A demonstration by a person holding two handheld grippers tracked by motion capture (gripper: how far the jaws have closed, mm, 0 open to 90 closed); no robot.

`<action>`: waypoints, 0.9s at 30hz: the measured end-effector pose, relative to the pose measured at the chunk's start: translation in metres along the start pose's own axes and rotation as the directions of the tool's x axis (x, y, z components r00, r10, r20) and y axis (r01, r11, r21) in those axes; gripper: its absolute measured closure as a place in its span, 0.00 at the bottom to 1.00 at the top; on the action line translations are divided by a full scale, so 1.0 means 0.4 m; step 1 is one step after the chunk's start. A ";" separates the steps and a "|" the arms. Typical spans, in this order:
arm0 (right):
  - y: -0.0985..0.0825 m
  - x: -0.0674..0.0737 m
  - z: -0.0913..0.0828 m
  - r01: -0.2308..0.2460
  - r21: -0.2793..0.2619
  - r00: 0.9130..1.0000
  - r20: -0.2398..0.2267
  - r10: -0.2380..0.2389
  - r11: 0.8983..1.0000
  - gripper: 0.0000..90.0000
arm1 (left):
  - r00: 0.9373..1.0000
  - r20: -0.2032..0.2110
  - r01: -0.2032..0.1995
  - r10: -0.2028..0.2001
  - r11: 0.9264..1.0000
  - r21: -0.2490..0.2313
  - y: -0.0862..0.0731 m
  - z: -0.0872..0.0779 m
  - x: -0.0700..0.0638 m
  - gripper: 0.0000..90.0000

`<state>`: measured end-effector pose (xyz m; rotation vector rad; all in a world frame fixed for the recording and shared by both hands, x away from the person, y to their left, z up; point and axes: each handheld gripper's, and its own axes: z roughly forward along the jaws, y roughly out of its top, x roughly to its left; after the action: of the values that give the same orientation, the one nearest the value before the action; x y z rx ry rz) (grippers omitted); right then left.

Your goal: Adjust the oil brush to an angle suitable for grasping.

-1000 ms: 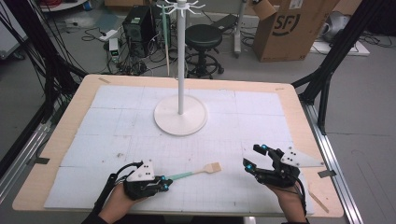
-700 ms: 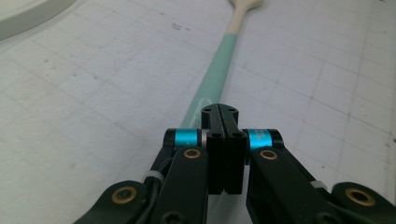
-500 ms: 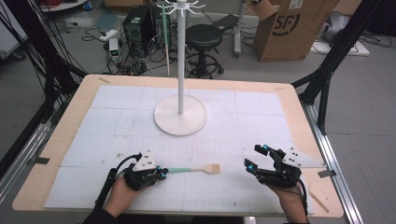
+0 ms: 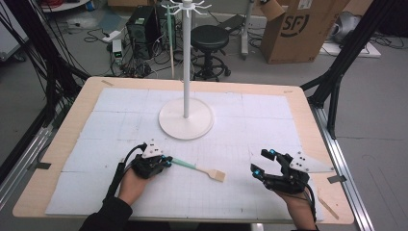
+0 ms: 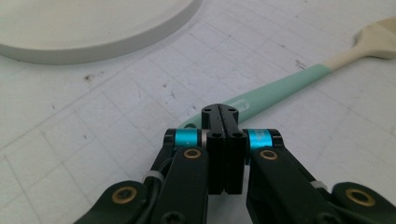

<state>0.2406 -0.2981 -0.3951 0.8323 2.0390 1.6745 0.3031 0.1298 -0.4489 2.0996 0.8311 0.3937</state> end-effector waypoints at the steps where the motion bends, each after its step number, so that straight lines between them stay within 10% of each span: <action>1: 0.000 0.000 0.000 0.001 0.000 1.000 0.001 -0.001 1.000 0.36 | 1.000 -0.007 0.008 -0.008 1.000 -0.002 0.004 0.006 0.003 1.00; 11: -0.002 0.000 -0.002 -0.006 0.000 1.000 0.002 0.006 1.000 0.36 | 0.999 -0.008 0.052 -0.052 0.998 -0.029 0.013 0.016 0.016 1.00; 16: -0.003 0.000 -0.002 -0.001 -0.003 1.000 0.010 0.001 1.000 0.36 | 0.998 0.029 0.063 -0.060 0.987 -0.145 0.006 -0.021 0.012 0.94; 27: -0.028 -0.001 -0.005 -0.049 -0.039 0.997 0.062 0.051 0.998 0.36 | 0.994 0.060 0.103 -0.086 0.900 -0.424 -0.060 -0.175 0.062 0.57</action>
<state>0.2373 -0.3011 -0.4055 0.9195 1.9541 1.6855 0.2737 0.1981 -0.4255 1.6473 0.7420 0.4362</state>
